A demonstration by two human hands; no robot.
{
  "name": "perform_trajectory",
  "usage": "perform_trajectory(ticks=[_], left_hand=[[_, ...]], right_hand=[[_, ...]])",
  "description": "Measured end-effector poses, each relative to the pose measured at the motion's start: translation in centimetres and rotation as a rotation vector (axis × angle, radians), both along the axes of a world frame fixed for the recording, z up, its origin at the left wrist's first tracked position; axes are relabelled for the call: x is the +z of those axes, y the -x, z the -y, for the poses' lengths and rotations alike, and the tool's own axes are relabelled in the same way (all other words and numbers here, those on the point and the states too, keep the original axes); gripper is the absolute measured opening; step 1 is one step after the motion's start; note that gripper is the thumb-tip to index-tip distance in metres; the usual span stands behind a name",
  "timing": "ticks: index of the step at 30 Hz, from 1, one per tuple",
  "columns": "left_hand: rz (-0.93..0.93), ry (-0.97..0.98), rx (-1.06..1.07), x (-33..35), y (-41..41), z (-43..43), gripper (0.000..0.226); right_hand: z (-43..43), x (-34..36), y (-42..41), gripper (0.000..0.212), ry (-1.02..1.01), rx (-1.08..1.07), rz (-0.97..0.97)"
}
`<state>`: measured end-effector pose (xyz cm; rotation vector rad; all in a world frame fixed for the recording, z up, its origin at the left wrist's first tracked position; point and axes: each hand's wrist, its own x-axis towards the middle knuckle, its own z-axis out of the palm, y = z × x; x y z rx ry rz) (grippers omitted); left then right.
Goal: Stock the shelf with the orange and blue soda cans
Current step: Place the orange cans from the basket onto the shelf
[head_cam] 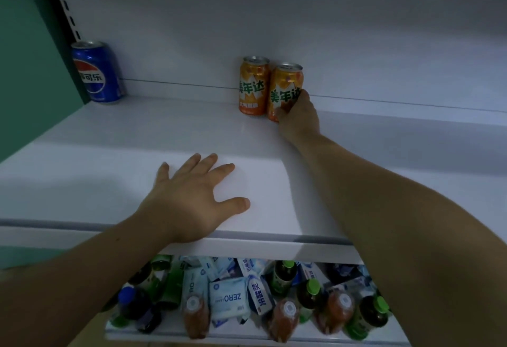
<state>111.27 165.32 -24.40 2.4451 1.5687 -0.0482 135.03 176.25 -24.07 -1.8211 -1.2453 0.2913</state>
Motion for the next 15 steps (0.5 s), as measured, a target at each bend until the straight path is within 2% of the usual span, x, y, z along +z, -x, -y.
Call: perform_trajectory(ticks=[3,7,10,12,15], left_hand=[[0.001,-0.003,-0.004,0.0,0.1,0.1,0.101],[0.010,-0.004,0.004,0.1,0.0,0.3,0.093],[0.019,-0.005,-0.004,0.2,0.0,0.3,0.097],[0.032,-0.015,-0.005,0.1,0.1,0.3,0.104],[0.040,-0.024,-0.004,0.0,0.1,0.4,0.106]], right_hand=[[-0.8,0.0,0.0,0.048,0.005,-0.014,-0.012],[-1.6,0.1,-0.1,0.046,0.011,-0.027,-0.035],[-2.0,0.2,-0.2,0.047,0.021,-0.036,-0.032],[-2.2,0.2,0.0,0.065,0.028,-0.026,-0.044],[-2.3,0.2,0.5,0.113,-0.020,-0.014,-0.059]])
